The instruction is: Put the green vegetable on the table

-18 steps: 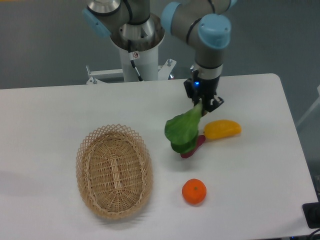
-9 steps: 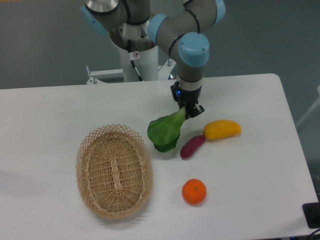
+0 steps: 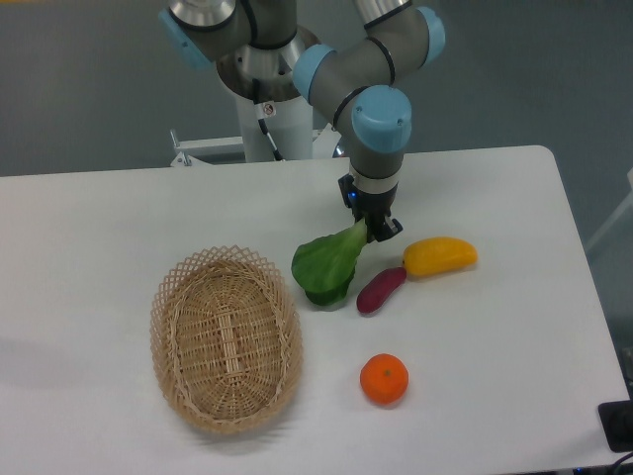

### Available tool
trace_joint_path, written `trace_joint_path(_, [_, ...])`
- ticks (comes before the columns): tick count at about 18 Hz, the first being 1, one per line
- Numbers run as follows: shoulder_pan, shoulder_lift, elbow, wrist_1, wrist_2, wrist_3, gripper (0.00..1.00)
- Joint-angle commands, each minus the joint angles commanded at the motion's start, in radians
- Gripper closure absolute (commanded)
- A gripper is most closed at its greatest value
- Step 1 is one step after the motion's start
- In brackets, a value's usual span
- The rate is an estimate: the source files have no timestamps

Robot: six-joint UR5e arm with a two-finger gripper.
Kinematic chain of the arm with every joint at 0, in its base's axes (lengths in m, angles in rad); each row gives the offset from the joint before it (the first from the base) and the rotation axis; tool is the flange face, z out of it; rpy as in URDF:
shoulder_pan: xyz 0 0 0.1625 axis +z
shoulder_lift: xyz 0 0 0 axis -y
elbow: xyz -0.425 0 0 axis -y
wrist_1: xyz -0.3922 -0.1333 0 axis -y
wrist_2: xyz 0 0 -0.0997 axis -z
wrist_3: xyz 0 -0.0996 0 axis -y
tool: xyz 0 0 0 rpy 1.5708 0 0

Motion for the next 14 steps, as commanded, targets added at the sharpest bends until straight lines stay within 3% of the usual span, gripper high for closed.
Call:
trace_joint_path(1, [0.000, 0.000, 0.003, 0.000, 0.000, -0.003, 0.00])
trace_joint_path(10, [0.023, 0.014, 0.069, -0.006, 0.005, -0.063, 0.00])
trace_joint_path(14, [0.043, 0.015, 0.165, -0.009, -0.003, -0.080, 0.00])
